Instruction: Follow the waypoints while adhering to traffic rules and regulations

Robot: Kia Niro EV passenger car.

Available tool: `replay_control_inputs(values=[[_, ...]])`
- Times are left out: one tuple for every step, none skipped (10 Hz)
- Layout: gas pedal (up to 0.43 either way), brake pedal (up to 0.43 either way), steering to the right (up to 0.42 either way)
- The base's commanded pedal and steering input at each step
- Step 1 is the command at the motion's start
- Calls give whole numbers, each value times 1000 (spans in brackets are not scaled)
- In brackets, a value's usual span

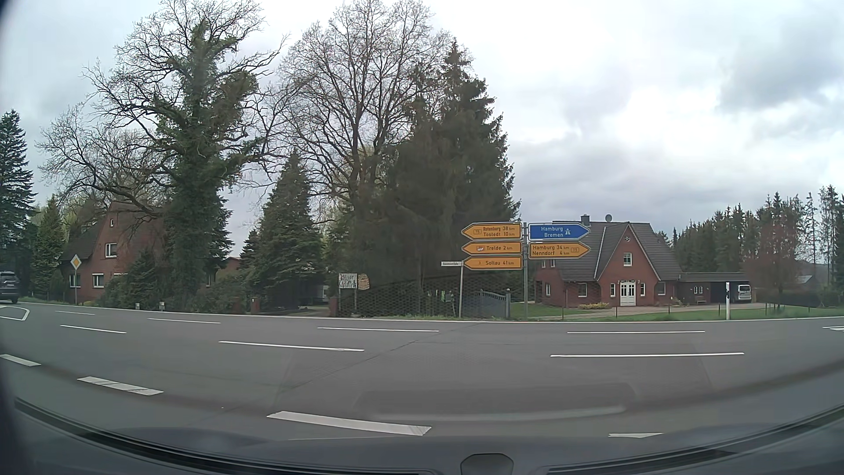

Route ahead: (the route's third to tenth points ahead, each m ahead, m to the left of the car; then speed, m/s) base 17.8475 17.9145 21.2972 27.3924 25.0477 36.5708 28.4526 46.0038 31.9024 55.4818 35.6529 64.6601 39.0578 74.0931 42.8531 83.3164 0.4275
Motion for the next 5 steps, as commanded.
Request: replay_control_inputs(values=[[150, 6, -44], [169, 6, -44], [169, 6, -44], [169, 6, -45], [169, 6, -46]])
